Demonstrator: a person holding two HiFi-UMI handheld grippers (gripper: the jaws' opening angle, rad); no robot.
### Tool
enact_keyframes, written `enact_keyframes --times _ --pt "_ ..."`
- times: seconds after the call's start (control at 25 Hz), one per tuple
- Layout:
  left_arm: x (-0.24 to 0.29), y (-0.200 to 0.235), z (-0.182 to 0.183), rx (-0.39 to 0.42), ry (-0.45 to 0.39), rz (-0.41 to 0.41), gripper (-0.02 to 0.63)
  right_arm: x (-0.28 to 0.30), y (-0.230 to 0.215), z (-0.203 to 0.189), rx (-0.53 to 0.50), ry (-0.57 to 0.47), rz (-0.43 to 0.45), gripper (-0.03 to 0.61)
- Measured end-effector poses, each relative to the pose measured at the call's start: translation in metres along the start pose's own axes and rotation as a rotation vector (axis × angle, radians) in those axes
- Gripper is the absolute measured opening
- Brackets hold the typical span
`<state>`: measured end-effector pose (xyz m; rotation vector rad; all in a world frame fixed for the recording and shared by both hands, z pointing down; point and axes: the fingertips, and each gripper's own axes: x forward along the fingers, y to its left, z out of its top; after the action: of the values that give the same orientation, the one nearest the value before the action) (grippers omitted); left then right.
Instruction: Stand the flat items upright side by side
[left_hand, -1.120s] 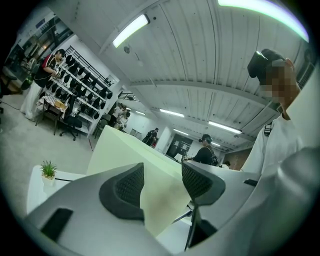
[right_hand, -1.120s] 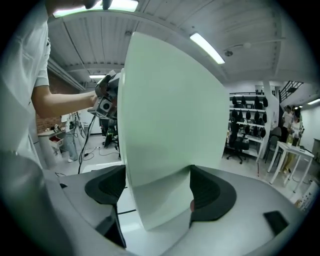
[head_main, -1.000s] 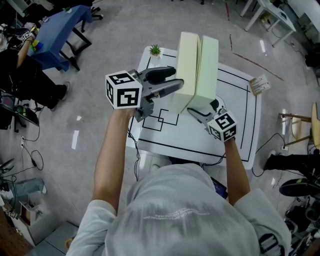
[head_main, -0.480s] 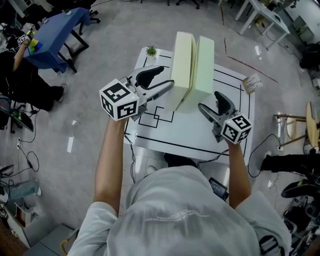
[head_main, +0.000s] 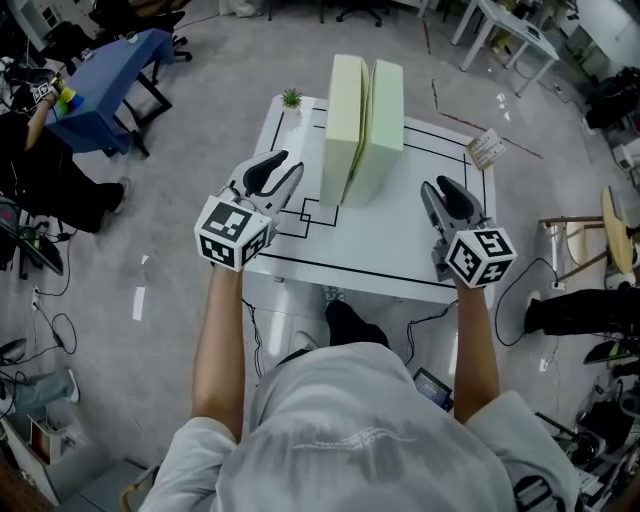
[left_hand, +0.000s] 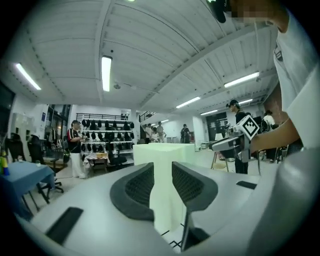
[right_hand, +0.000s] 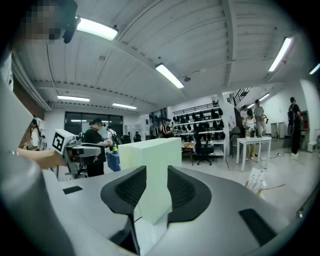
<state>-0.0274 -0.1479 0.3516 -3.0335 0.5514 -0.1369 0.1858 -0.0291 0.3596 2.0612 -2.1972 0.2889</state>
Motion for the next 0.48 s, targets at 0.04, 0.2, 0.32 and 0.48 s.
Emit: enact_keyframes --times 0.04,0.2,0.32,0.48 --pt "-0.006 -0.003 -0.001 0.017 0.006 0.021 0.110 -0.007 0.000 0.002 -0.020 0.005 -0.037 0.135" --pt "-0.032 -0.013 -0.002 0.069 0.036 0.100 0.058 -0.039 0.008 0.006 -0.079 0.016 -0.121 0.046" --pt "-0.048 -0.020 0.004 0.107 0.035 0.125 0.035 -0.061 0.023 0.013 -0.128 -0.006 -0.133 0.030" --pt "-0.064 -0.034 0.019 0.129 0.014 0.123 0.020 -0.082 0.047 0.028 -0.214 -0.026 -0.124 0.028"
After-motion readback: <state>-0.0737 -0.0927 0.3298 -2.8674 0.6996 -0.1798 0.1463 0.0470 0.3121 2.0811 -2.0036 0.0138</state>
